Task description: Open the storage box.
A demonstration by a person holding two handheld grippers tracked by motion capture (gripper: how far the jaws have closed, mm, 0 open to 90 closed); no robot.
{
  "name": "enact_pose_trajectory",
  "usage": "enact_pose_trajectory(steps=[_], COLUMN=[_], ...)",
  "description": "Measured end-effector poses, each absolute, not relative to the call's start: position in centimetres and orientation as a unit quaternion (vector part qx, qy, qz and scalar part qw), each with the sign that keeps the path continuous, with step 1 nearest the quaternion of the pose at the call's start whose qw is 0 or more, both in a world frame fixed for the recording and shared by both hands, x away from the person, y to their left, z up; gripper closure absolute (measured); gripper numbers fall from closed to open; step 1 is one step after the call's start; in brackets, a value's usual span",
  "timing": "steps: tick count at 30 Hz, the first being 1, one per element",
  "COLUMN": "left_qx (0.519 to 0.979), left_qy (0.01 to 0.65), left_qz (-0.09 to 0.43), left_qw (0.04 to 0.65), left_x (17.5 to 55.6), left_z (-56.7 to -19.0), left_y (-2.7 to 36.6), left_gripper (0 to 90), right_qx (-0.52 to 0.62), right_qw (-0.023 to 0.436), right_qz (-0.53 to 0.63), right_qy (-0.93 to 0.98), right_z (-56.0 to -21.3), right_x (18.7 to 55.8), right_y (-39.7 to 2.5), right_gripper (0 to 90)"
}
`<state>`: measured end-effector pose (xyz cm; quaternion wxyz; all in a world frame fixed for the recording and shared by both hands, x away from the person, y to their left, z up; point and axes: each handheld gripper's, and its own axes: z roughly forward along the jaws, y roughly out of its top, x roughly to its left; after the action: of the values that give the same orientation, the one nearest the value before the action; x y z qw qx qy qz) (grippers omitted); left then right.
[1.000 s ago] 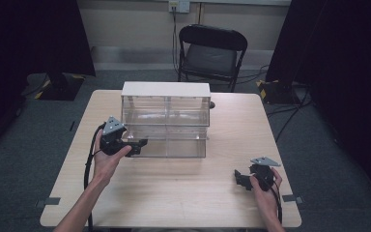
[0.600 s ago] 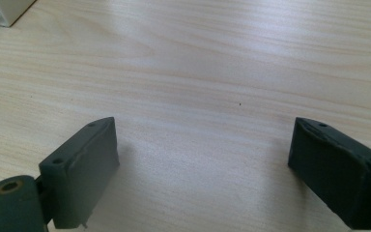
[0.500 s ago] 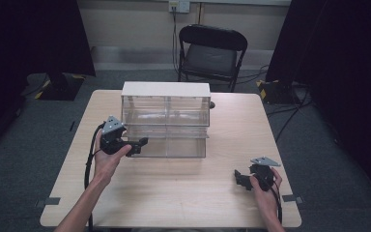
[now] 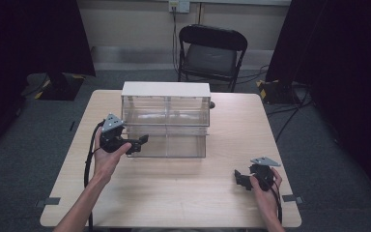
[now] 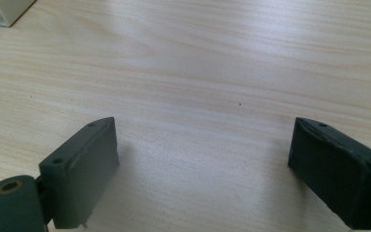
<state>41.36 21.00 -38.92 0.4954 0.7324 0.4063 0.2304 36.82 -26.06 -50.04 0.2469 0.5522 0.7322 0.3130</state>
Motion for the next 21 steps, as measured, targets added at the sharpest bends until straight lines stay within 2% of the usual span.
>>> enact_pose_trajectory(steps=[21], left_qx=[0.721], left_qy=[0.410], left_qz=[0.222], left_qw=[0.513], left_x=[41.53], left_z=[-38.29], left_y=[21.18], left_gripper=[0.0], right_qx=[0.552], right_qw=[0.247], right_qz=[0.313], right_qy=[0.732], right_z=[-50.03], right_x=[36.82], right_y=[-26.06], right_gripper=[9.7])
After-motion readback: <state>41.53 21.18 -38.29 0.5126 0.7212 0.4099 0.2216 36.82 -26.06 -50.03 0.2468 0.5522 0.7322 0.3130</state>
